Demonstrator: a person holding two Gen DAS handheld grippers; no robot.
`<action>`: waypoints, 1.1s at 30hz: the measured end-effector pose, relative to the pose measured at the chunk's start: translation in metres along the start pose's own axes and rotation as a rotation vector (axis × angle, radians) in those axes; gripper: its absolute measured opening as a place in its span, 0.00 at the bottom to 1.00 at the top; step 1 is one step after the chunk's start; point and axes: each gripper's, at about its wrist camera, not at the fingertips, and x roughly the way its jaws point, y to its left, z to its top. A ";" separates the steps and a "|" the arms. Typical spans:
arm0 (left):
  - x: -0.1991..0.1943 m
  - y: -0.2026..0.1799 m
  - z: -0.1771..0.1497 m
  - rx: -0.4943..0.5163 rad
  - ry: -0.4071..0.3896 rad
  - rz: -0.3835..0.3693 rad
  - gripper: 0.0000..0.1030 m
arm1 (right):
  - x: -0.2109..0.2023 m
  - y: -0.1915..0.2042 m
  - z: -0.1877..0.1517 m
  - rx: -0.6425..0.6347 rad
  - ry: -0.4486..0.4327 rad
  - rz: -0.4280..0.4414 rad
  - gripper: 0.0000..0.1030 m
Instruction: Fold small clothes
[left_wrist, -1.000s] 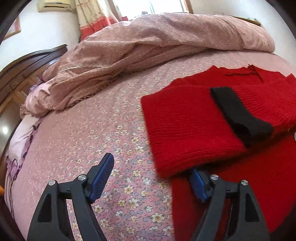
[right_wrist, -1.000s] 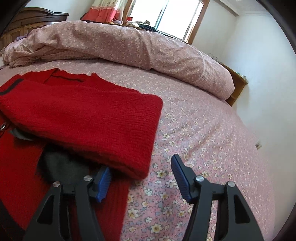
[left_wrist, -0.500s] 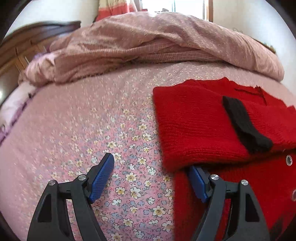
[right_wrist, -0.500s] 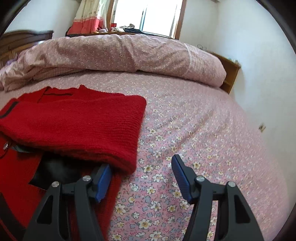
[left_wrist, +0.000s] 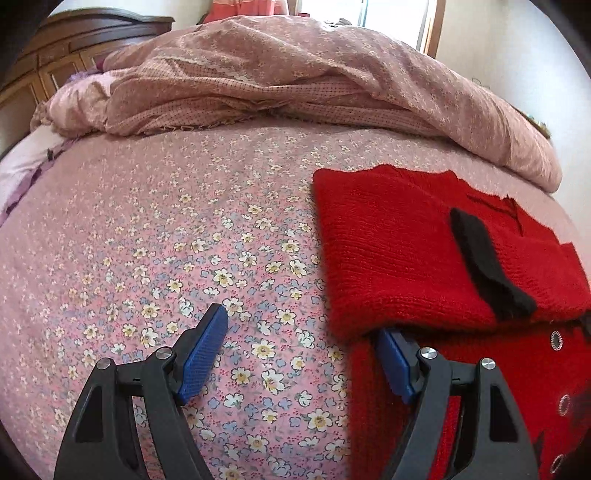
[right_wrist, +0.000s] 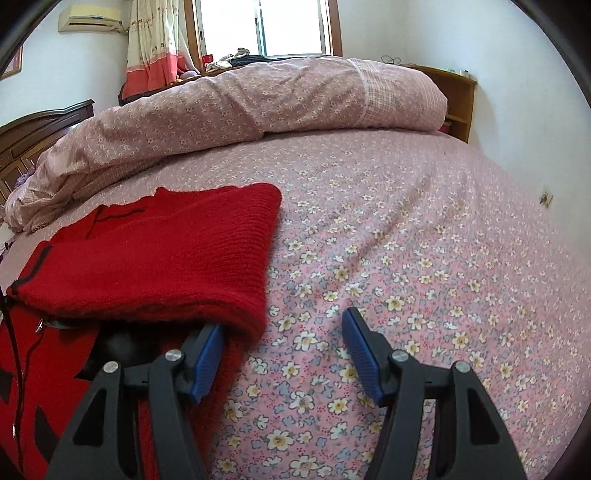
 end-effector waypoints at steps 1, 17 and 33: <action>-0.001 0.001 0.000 -0.004 -0.001 -0.005 0.71 | -0.001 0.001 0.000 -0.003 0.001 -0.002 0.63; 0.000 -0.001 0.000 -0.019 -0.001 -0.008 0.70 | -0.012 -0.034 -0.010 0.167 -0.018 0.053 0.31; -0.002 -0.038 0.008 0.139 -0.042 0.048 0.64 | 0.011 0.043 0.006 -0.243 0.020 -0.075 0.54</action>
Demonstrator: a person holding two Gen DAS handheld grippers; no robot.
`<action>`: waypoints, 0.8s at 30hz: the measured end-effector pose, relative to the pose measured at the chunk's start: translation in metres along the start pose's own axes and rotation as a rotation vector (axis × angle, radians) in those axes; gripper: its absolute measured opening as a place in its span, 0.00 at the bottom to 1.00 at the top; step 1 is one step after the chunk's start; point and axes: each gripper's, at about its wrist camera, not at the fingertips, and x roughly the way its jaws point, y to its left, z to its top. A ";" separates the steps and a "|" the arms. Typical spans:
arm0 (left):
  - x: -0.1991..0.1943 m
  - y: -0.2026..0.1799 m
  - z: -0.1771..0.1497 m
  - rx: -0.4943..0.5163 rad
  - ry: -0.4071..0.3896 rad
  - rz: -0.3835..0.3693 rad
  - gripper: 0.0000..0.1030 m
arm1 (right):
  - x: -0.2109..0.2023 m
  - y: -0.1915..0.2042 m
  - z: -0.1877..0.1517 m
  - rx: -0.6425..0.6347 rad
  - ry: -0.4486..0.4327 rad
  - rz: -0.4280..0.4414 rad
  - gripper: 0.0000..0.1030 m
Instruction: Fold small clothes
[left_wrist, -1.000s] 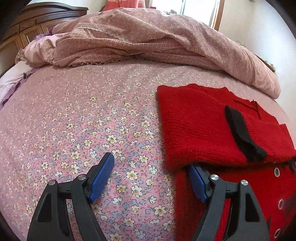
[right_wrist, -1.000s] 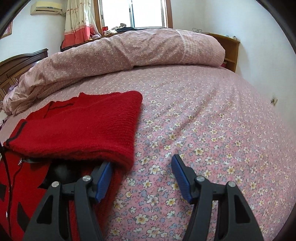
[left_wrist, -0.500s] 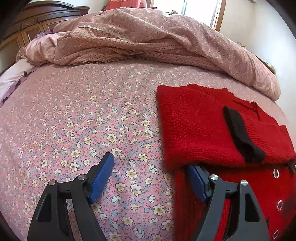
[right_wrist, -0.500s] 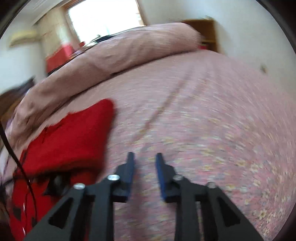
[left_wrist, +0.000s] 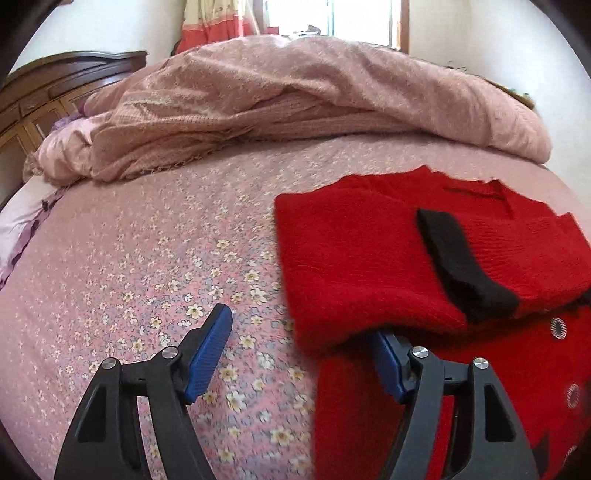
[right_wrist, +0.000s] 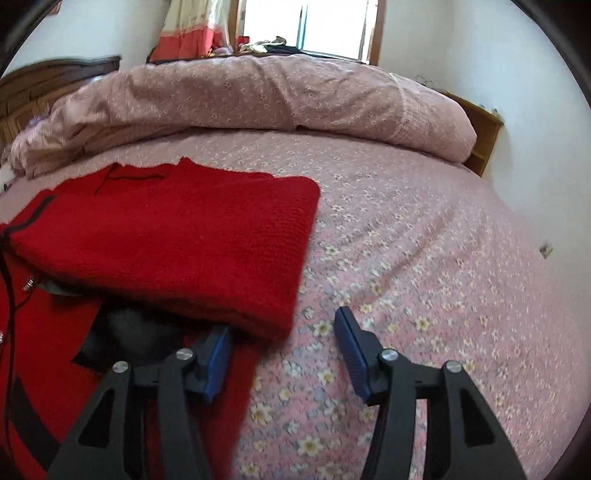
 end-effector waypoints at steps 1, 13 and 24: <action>0.003 0.005 0.000 -0.029 0.011 -0.006 0.64 | -0.002 0.006 0.003 -0.020 -0.009 -0.017 0.54; 0.005 0.037 -0.013 -0.241 0.019 -0.071 0.61 | -0.006 -0.022 -0.008 0.143 -0.033 -0.045 0.53; 0.005 0.049 -0.017 -0.309 0.012 -0.126 0.60 | -0.002 -0.028 -0.011 0.188 -0.011 -0.020 0.53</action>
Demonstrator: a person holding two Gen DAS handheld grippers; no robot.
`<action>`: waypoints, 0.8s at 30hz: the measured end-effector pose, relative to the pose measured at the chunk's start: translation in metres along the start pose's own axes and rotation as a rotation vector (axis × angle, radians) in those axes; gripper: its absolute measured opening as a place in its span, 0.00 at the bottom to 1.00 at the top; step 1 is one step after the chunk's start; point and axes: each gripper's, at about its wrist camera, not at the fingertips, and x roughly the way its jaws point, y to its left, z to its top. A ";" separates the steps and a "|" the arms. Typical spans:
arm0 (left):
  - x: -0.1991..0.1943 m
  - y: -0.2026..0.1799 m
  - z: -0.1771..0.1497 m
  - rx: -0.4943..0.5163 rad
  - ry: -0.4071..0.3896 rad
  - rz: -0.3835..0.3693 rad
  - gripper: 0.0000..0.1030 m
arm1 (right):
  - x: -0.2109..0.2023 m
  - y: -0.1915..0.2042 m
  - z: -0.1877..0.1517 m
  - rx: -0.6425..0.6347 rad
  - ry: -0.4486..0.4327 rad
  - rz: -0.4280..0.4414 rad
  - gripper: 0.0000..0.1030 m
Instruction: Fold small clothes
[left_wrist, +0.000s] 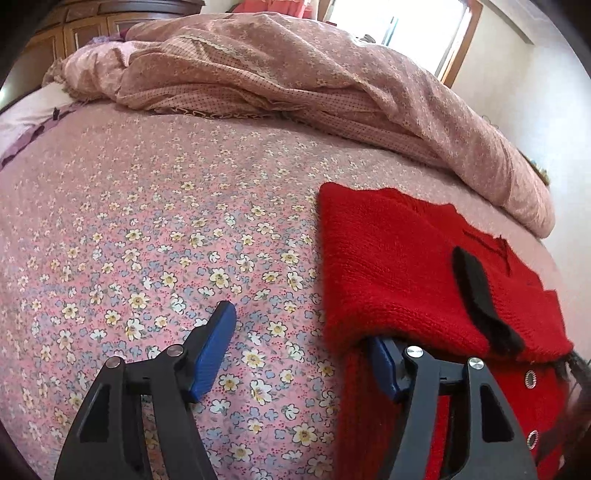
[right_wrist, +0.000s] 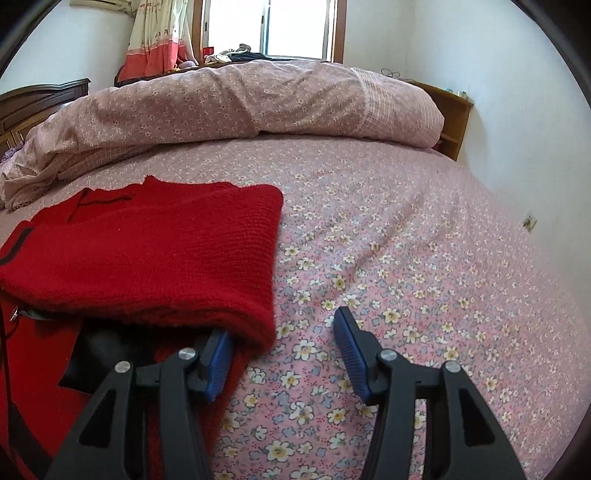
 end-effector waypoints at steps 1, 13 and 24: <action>0.000 0.002 0.000 -0.013 -0.002 -0.010 0.60 | 0.001 -0.002 0.000 0.008 0.004 0.007 0.53; -0.004 0.016 0.000 -0.093 -0.020 -0.069 0.56 | 0.003 -0.004 0.001 0.030 0.016 0.027 0.54; -0.009 0.006 -0.002 -0.063 -0.013 -0.066 0.58 | 0.004 0.000 0.003 0.008 0.019 -0.005 0.69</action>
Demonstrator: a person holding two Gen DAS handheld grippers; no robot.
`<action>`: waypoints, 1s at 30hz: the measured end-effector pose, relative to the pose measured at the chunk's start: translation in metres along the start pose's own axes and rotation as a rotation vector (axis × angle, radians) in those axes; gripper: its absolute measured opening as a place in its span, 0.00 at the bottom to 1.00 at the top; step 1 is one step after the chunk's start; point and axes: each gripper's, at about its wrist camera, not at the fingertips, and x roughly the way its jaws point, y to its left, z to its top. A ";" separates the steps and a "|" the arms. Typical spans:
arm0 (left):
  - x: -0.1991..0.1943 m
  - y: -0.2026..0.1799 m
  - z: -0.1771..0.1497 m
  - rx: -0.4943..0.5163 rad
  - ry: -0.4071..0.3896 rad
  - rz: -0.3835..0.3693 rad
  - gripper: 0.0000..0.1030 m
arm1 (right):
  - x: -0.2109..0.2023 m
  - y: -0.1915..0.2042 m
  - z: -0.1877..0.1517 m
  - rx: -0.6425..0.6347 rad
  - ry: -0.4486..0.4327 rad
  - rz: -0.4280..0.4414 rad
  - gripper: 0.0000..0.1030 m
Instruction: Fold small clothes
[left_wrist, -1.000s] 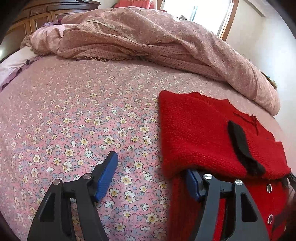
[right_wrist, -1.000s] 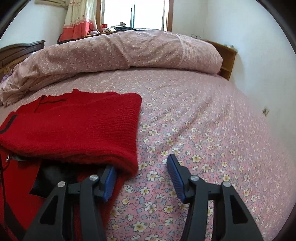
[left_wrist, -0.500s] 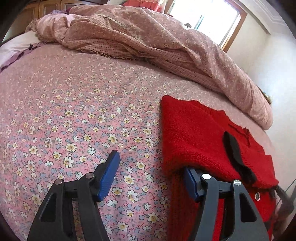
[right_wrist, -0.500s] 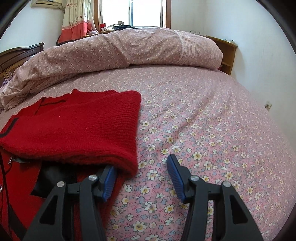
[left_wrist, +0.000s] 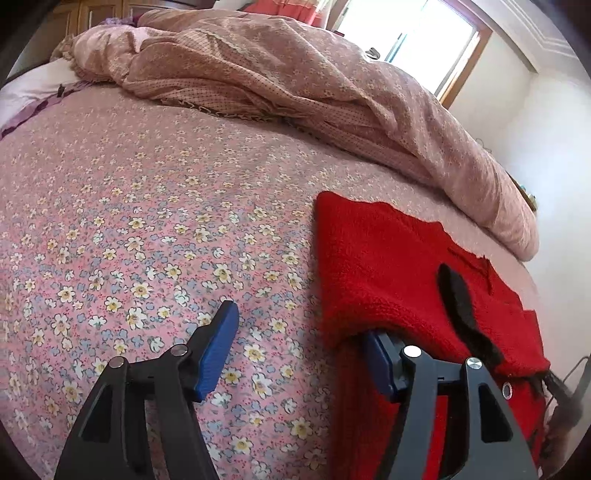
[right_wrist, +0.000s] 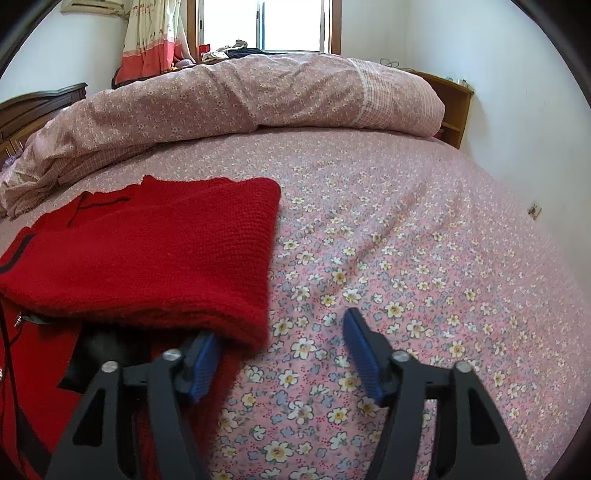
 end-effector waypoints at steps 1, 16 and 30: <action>-0.002 -0.001 -0.001 0.003 0.003 0.001 0.58 | -0.001 0.000 0.000 -0.002 -0.002 0.002 0.71; -0.073 -0.025 0.003 0.165 -0.131 0.011 0.58 | -0.050 -0.013 -0.022 0.083 -0.062 0.179 0.75; 0.006 -0.094 -0.003 0.419 0.010 -0.005 0.58 | -0.021 0.030 0.014 0.009 -0.077 0.337 0.28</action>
